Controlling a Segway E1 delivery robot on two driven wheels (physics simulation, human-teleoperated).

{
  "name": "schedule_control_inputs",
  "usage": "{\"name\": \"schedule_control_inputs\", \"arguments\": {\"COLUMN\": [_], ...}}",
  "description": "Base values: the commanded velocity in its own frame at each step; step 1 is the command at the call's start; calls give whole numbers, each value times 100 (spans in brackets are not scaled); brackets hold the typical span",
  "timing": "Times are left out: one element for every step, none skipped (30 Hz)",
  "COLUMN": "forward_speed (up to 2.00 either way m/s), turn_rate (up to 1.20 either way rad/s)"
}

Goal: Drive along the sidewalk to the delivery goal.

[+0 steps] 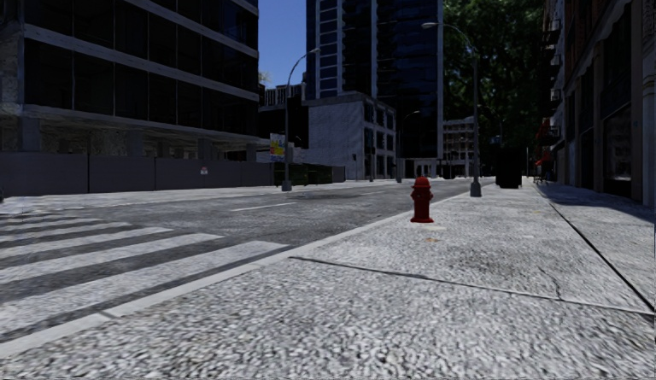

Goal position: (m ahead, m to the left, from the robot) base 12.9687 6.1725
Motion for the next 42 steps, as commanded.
{"name": "schedule_control_inputs", "arguments": {"forward_speed": [150, 149, 149, 149, 149, 149, 149, 149, 149, 149, 149, 149, 149, 149, 149, 149, 149, 149, 149, 149, 149, 149, 149, 149, 149, 149, 149, 149, 149, 149, 149, 149, 149, 149, 149, 149, 149, 149, 149, 149, 149, 149], "turn_rate": [120, 120, 120, 120, 120, 120, 120, 120, 120, 120, 120, 120, 120, 120, 120, 116, 101, 101, 90, 82, 77, 74, 67, 67, 51, 37, 18, 18, 8, 3, 1, 0, 0, 0, 0, 0, 0, 0, 0, 0, 0, 0]}}
